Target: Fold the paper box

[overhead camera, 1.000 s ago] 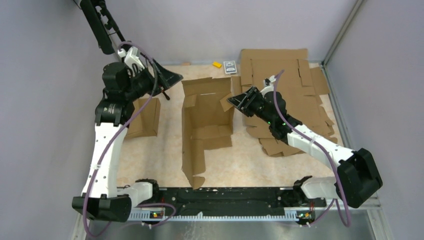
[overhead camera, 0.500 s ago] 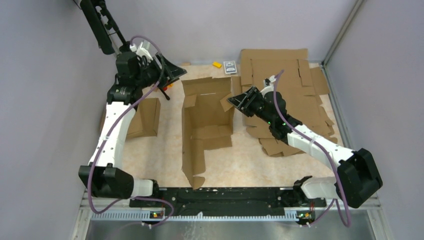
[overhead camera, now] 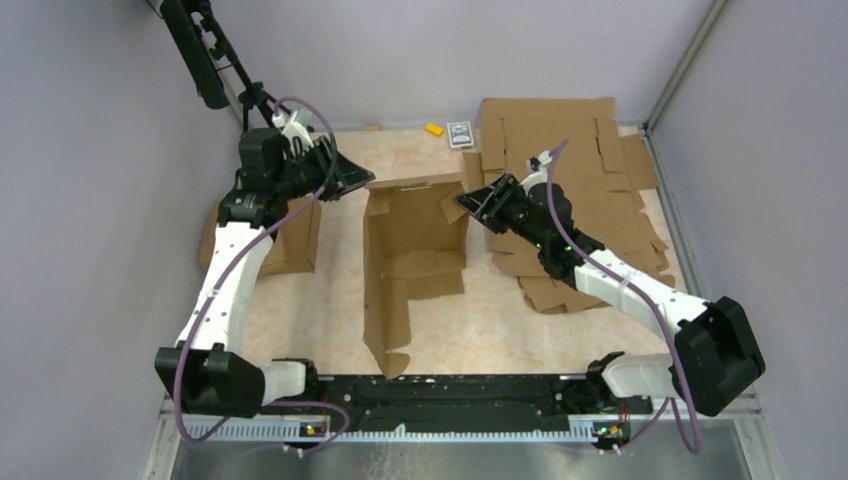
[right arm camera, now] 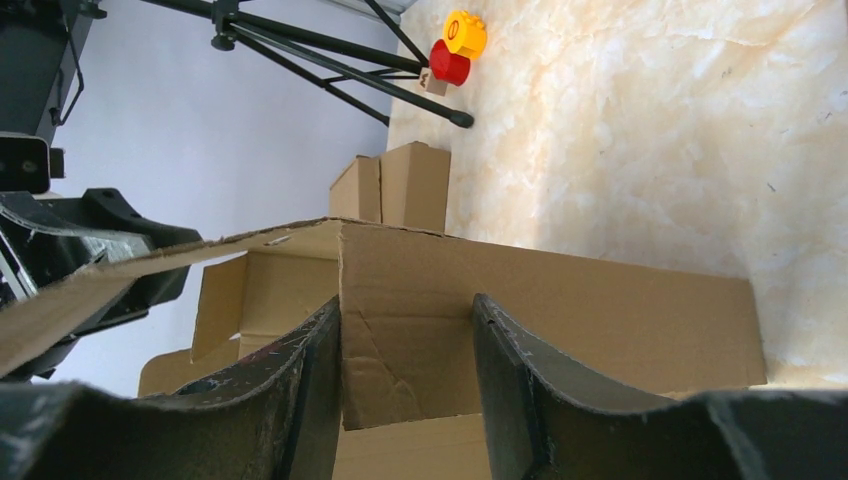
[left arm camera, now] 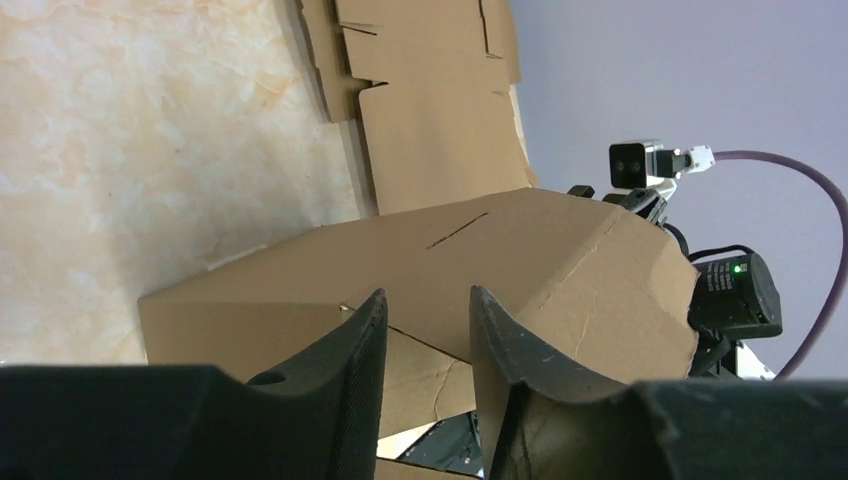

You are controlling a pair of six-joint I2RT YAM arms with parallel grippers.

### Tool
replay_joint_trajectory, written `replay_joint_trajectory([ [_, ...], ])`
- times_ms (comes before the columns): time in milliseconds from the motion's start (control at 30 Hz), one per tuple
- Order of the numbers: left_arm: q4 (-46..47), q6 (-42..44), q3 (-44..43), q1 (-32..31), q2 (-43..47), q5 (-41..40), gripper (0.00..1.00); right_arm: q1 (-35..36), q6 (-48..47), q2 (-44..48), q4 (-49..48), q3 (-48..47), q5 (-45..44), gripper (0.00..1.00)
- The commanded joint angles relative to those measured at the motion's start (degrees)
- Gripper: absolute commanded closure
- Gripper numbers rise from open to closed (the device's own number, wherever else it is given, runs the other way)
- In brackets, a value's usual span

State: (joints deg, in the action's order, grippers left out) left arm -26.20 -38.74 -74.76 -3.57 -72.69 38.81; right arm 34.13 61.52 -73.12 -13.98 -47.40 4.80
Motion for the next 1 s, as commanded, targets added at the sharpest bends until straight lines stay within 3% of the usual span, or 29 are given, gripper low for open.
replay_joint_trajectory([
  [0, 0.8, 1.8, 2.5, -0.2, 2.8, 1.6, 0.64, 0.9, -0.6, 0.6, 0.2, -1.8, 0.6, 0.53],
  [600, 7.5, -0.6, 12.2, -0.2, 6.2, 2.7, 0.73, 0.9, 2.1, 0.9, -3.6, 0.7, 0.7, 0.53],
  [967, 9.4, -2.0, 12.8, -0.2, 6.1, 2.1, 0.74, 0.9, 6.1, 3.6, -7.6, 4.4, -0.8, 0.5],
])
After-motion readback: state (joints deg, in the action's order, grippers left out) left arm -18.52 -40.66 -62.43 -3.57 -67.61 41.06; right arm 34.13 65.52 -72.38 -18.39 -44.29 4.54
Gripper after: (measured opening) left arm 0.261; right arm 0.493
